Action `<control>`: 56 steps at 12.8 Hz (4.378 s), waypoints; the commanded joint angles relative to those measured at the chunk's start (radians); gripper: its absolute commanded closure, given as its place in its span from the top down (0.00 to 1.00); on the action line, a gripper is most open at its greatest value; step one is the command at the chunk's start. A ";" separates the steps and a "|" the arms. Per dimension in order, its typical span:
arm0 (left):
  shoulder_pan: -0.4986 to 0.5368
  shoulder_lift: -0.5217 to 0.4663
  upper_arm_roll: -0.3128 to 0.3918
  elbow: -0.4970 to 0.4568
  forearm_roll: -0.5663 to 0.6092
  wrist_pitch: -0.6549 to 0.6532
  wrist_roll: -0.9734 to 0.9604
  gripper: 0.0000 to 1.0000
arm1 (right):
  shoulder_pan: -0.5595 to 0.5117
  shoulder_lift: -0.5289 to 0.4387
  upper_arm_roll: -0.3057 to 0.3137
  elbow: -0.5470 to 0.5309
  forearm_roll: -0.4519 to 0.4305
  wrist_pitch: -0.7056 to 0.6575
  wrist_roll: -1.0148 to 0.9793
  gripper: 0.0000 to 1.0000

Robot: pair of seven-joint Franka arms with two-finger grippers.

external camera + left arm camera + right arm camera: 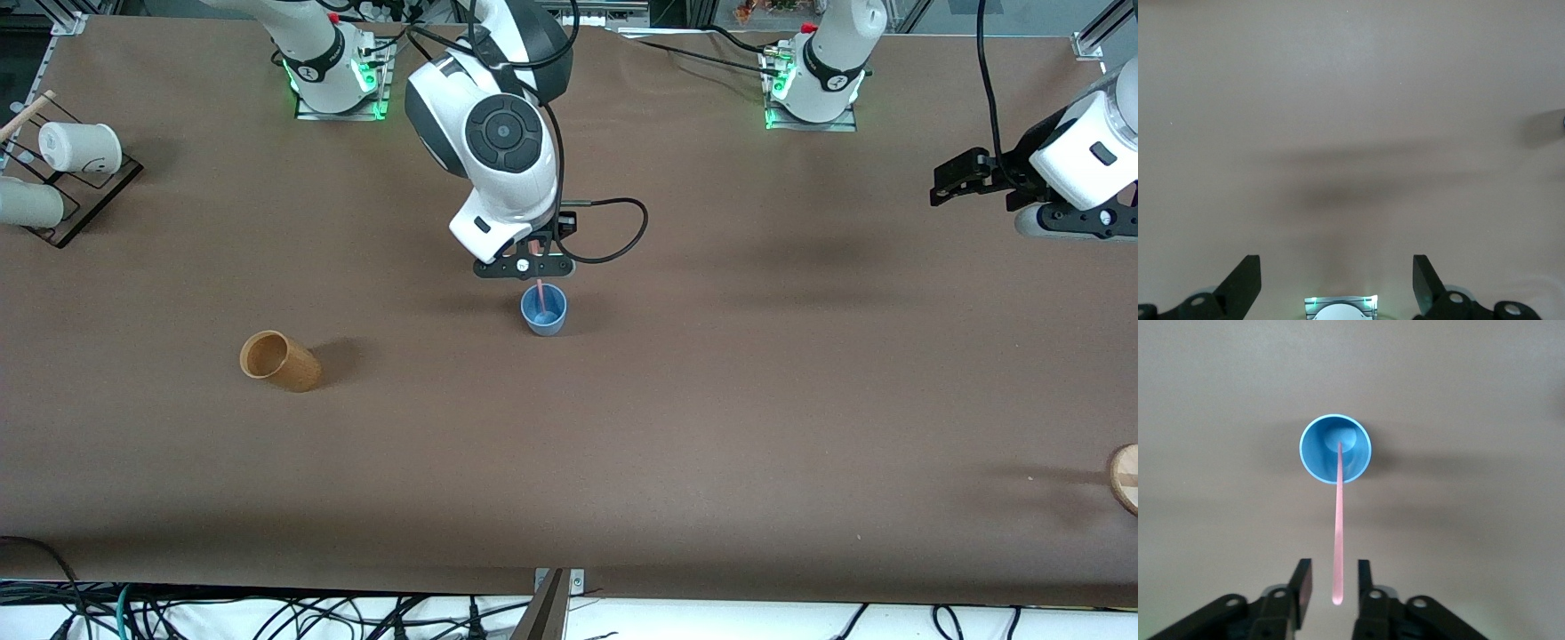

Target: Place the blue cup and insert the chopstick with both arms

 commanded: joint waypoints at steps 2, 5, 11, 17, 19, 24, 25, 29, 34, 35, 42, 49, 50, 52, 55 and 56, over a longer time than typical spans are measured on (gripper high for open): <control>0.005 0.009 0.000 0.022 0.001 -0.002 0.019 1.00 | -0.016 0.012 -0.009 0.048 0.014 -0.009 -0.024 1.00; 0.005 0.009 0.000 0.022 0.001 -0.002 0.019 1.00 | -0.083 0.001 -0.012 0.056 0.014 -0.023 -0.144 1.00; 0.005 0.010 0.000 0.022 0.003 0.000 0.019 1.00 | -0.209 -0.047 -0.068 0.045 -0.004 -0.026 -0.304 1.00; 0.005 0.010 0.000 0.022 0.006 0.000 0.019 1.00 | -0.229 -0.085 -0.211 -0.058 -0.004 -0.027 -0.391 1.00; 0.005 0.010 0.000 0.022 0.006 0.000 0.019 1.00 | -0.294 -0.131 -0.205 -0.120 -0.006 -0.017 -0.393 1.00; 0.005 0.010 0.000 0.022 0.007 0.000 0.019 1.00 | -0.507 -0.456 -0.037 -0.571 -0.128 0.233 -0.423 1.00; 0.005 0.010 0.000 0.022 0.009 0.000 0.019 1.00 | -0.562 -0.493 0.011 -0.614 -0.139 0.240 -0.423 1.00; 0.005 0.010 0.000 0.022 0.009 0.000 0.019 1.00 | -0.711 -0.585 0.047 -0.648 -0.138 0.159 -0.559 1.00; 0.005 0.010 0.000 0.022 0.009 0.000 0.019 1.00 | -0.742 -0.627 0.039 -0.546 -0.188 -0.004 -0.564 1.00; 0.005 0.010 0.000 0.022 0.009 0.000 0.019 1.00 | -0.743 -0.627 0.037 -0.514 -0.188 -0.041 -0.570 1.00; 0.005 0.010 0.000 0.022 0.015 0.000 0.019 1.00 | -0.743 -0.616 0.028 -0.509 -0.115 -0.003 -0.580 1.00; 0.009 0.010 0.002 0.022 0.007 0.001 0.019 1.00 | -0.743 -0.601 0.019 -0.509 -0.121 0.045 -0.578 1.00; 0.020 0.019 0.002 0.022 0.001 0.014 0.019 1.00 | -0.743 -0.601 0.019 -0.509 -0.121 0.045 -0.578 1.00; 0.021 0.020 0.000 0.022 0.003 0.017 0.019 1.00 | -0.743 -0.601 0.019 -0.507 -0.122 0.045 -0.578 1.00; 0.021 0.020 0.001 0.022 0.006 0.017 0.019 1.00 | -0.743 -0.601 0.021 -0.507 -0.124 0.046 -0.578 1.00; 0.021 0.020 0.000 0.022 0.009 0.017 0.019 1.00 | -0.743 -0.601 0.021 -0.507 -0.124 0.046 -0.578 1.00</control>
